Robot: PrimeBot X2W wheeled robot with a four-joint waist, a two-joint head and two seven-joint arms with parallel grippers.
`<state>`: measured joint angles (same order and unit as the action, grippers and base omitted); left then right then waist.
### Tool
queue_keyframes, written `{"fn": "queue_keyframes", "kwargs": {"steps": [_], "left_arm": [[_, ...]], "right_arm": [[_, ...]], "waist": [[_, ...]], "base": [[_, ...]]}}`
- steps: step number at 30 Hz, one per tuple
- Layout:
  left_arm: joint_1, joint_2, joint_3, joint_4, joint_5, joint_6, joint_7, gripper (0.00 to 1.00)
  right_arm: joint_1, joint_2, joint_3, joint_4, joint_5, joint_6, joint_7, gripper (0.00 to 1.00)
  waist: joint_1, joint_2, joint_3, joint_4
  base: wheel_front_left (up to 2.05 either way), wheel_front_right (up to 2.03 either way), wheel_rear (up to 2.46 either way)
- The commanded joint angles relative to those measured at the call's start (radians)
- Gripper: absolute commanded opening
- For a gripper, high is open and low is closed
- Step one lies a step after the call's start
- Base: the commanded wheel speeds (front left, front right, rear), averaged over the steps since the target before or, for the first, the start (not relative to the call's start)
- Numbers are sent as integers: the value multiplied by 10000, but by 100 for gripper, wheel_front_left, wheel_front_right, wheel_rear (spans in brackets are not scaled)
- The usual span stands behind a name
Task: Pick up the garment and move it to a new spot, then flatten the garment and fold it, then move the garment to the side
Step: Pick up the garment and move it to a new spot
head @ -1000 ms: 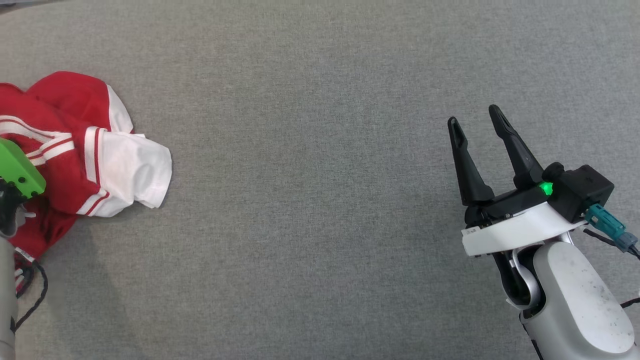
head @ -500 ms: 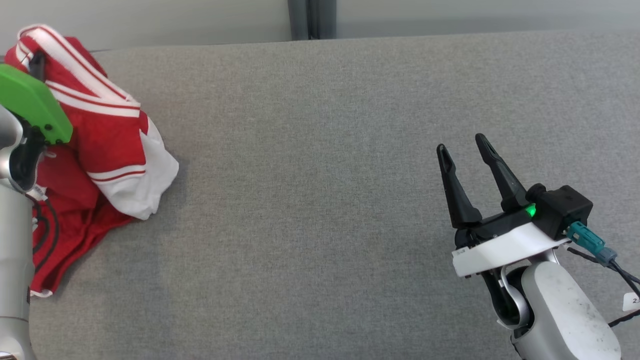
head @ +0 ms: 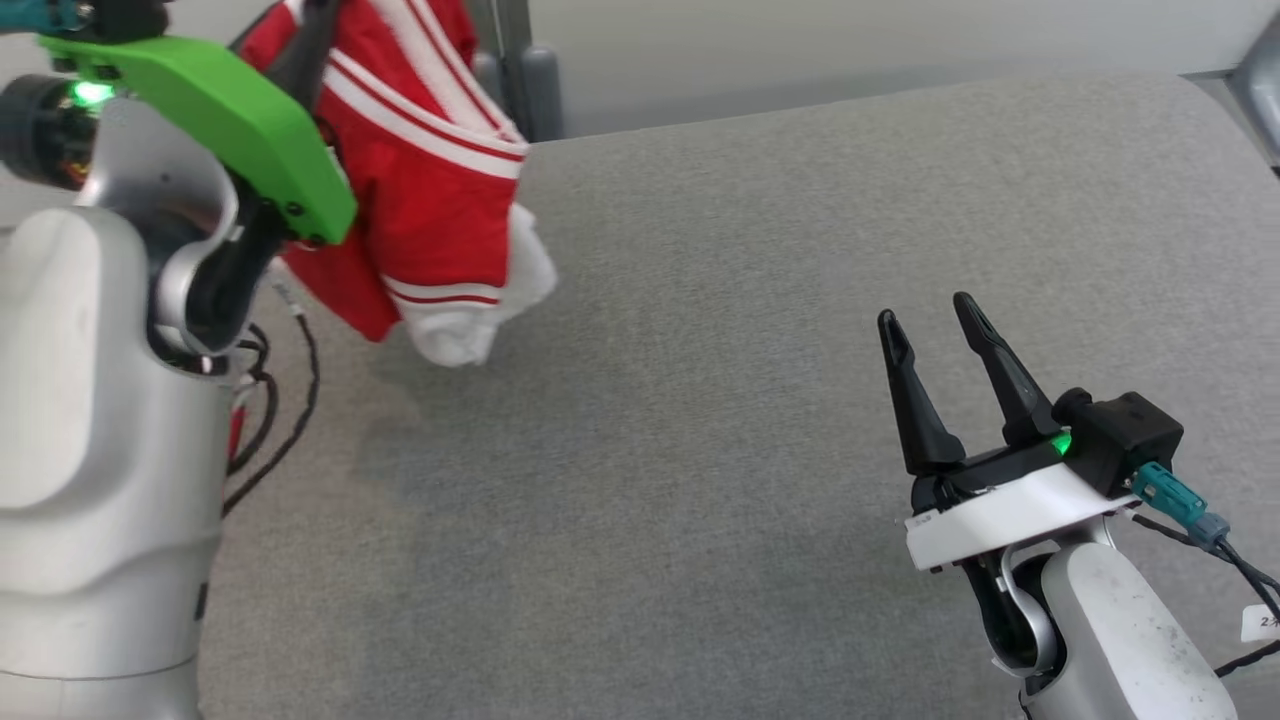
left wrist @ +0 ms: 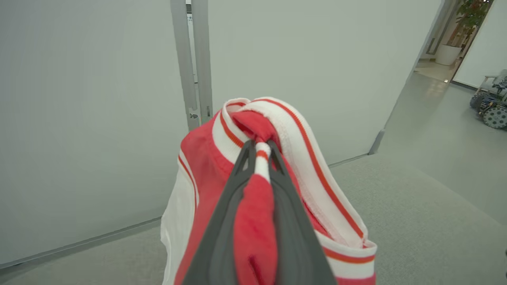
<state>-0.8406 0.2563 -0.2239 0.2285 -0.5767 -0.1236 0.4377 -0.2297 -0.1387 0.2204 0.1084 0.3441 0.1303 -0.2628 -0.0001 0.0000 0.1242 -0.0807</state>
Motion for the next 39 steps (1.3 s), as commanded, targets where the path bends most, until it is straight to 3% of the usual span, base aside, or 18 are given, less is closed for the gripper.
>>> {"fn": "queue_keyframes", "kwargs": {"steps": [1,6,10,13,18,20,24,29,34,39], "left_arm": [[168,-174,-103,-389,-85,72,32,0],[691,-1000,-401,-1385,-390,310,-110,0],[1562,-1338,-580,-1416,-502,446,-501,0],[2295,-1419,-733,-821,-422,409,-978,0],[2943,-1209,-1033,1412,143,296,-2075,0],[2874,-1116,-1053,2347,432,329,-2668,100],[2529,-1152,-1079,3708,735,313,-3846,100],[2180,-1266,-1244,4404,813,165,-4700,100],[2177,-1111,-1231,4105,951,202,-5398,100],[2785,-757,-997,3078,1058,648,-5938,100]], "right_arm": [[137,-15,-40,4,-48,8,-29,100],[155,-24,-147,-56,-38,8,-29,100],[185,-4,-216,-93,23,8,-29,100],[150,4,-199,-111,57,8,-29,100],[34,-22,-233,-119,59,8,-29,100],[-47,-19,-208,-109,77,6,-29,100],[0,-31,-206,-96,84,6,-29,100],[170,-80,-192,-25,46,6,-29,100],[233,-70,-190,-45,103,8,-29,100],[386,-100,-281,-70,76,8,-29,100]], "waist": [[1,0,-176,-750],[1,0,-76,-1428],[1,0,91,-1756],[1,0,228,-1876],[1,0,396,-1843],[1,0,419,-1796],[1,0,395,-1574],[1,0,225,-1205],[1,0,9,-890],[1,0,-194,-605]], "base": [[0,0,0],[0,0,0],[0,0,0],[0,0,0],[0,0,0],[0,0,0],[0,0,0],[0,0,0],[0,0,0],[0,0,0]]}}
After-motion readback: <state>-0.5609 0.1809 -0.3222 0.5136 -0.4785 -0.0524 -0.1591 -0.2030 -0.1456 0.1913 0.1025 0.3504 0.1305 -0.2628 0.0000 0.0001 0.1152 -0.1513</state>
